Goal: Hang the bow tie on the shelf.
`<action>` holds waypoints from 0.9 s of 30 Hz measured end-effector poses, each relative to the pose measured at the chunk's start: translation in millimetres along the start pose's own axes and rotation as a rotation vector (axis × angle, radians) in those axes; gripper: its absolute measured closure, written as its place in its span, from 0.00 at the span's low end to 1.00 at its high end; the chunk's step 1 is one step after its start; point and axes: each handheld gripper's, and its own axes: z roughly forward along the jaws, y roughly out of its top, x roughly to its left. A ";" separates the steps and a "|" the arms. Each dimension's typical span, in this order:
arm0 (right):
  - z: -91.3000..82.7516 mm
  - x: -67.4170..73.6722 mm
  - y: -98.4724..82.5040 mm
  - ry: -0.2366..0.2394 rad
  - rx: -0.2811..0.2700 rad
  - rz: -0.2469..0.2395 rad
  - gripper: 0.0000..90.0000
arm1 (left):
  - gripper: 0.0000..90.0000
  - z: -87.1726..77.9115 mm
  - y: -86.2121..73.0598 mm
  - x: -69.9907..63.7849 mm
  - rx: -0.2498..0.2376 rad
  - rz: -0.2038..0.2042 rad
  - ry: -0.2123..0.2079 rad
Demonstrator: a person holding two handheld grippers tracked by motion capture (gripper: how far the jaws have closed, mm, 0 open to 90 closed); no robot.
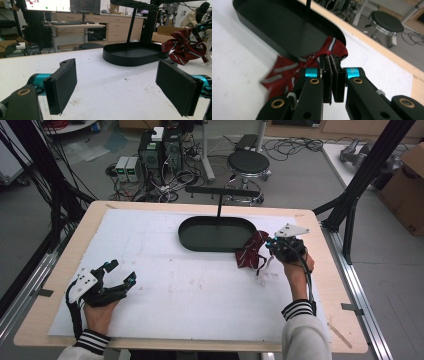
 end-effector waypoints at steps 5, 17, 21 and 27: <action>-5.6 0.1 3.8 0.006 -0.071 0.020 0.98 | 0.20 0.2 -0.1 -0.3 -0.001 -0.002 0.001; -17.4 4.2 23.9 -0.010 -0.156 -0.004 0.98 | 0.19 0.2 0.0 0.0 0.000 -0.001 0.000; -18.6 7.8 34.5 -0.007 -0.177 -0.013 0.98 | 0.20 0.4 0.0 -0.1 -0.002 -0.004 0.001; -17.4 10.8 44.6 -0.004 -0.190 -0.009 0.98 | 0.19 0.3 0.0 0.0 -0.001 -0.005 -0.001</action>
